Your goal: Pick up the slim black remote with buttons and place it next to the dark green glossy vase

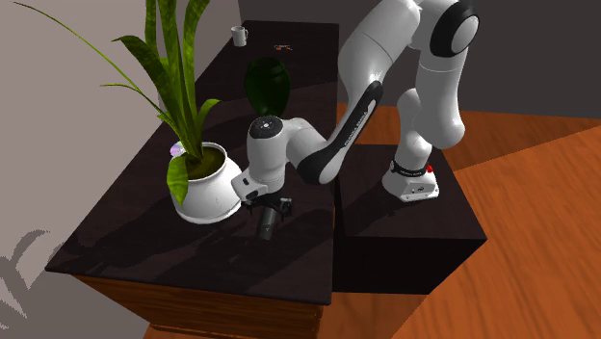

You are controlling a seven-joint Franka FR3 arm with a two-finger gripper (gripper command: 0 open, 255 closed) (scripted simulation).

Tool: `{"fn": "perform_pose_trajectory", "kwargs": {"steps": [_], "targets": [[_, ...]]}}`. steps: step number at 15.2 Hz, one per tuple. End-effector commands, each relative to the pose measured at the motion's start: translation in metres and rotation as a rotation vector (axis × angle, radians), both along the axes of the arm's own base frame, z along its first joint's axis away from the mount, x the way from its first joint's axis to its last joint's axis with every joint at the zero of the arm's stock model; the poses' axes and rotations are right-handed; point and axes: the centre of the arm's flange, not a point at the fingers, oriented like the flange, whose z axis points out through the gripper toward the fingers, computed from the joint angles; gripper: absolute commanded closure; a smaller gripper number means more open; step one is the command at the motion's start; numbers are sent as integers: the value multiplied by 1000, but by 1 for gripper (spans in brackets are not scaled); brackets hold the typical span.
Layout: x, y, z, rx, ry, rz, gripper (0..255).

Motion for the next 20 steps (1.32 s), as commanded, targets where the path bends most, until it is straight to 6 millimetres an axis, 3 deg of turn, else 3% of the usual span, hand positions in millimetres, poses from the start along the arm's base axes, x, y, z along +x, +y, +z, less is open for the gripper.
{"fn": "perform_pose_trajectory", "kwargs": {"steps": [1,4,5,14,20], "targets": [[0,0,0,0,0,0,0],[0,0,0,0,0,0,0],[0,0,0,0,0,0,255],[0,0,0,0,0,0,255],[0,0,31,0,0,0,255]]}}
